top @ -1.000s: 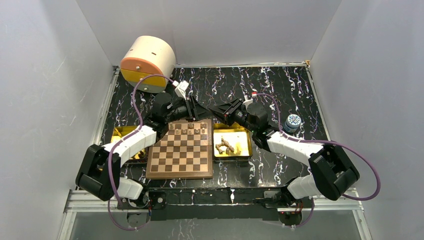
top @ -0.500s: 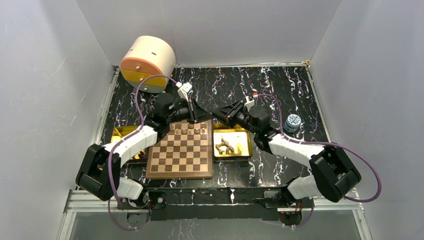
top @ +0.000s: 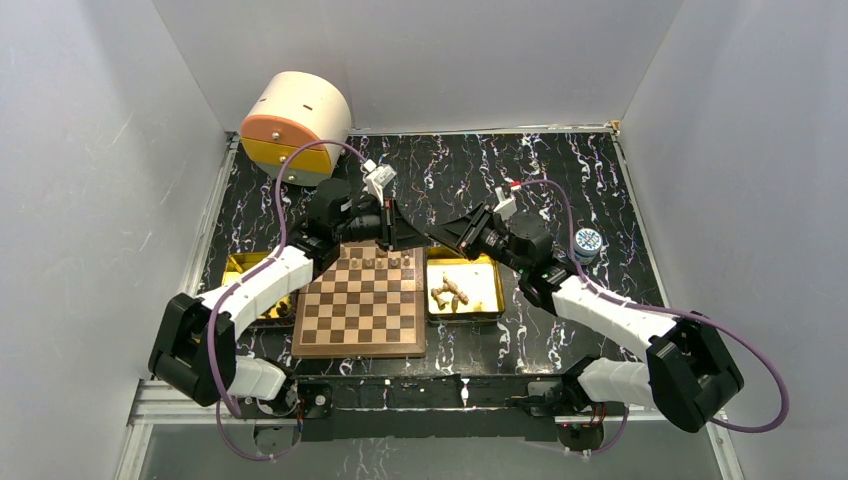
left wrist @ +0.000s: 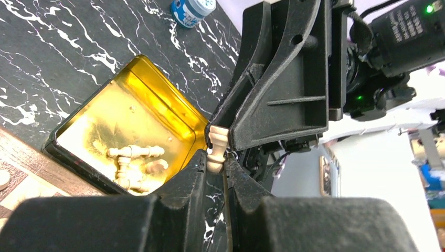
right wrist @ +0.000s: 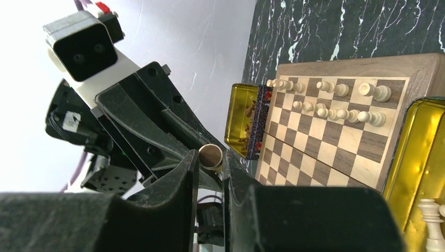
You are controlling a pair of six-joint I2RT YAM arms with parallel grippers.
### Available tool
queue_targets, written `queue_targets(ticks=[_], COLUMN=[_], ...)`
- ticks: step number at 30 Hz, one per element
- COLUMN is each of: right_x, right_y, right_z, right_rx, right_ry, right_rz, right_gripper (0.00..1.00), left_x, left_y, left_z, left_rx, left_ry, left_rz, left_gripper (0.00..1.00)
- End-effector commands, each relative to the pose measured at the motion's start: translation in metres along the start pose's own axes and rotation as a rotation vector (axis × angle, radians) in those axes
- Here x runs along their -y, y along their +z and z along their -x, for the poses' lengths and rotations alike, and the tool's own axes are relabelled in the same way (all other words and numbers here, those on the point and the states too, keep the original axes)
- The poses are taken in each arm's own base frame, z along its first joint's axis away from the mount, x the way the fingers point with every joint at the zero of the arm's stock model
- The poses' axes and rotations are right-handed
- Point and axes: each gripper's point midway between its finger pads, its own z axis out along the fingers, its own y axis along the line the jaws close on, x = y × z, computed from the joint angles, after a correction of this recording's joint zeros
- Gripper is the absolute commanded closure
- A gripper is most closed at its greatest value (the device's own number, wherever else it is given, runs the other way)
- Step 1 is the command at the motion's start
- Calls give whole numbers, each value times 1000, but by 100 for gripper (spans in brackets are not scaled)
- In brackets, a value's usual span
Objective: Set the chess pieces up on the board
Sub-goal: Place the chess piece on the chessboard.
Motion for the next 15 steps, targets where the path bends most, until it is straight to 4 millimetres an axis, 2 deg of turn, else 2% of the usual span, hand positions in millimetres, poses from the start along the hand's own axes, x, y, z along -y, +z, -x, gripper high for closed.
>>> queue_targets(ticks=[1,9,15], right_x=[5,15,9], right_y=[-15,-23,-24], right_z=[-17,-35,-38], right_rx=[-86,-192,-208], right_ry=[-140,-294,-287], right_rz=[-8,6,40], right_gripper=[80,84,86], left_x=[13,14,9], left_y=[-17,-25,-28], left_z=[23,-3,-7], left_rx=[18,-131,-155], left_ry=[159,205,213], left_rz=[20,-5,26], left_gripper=[100,100,97])
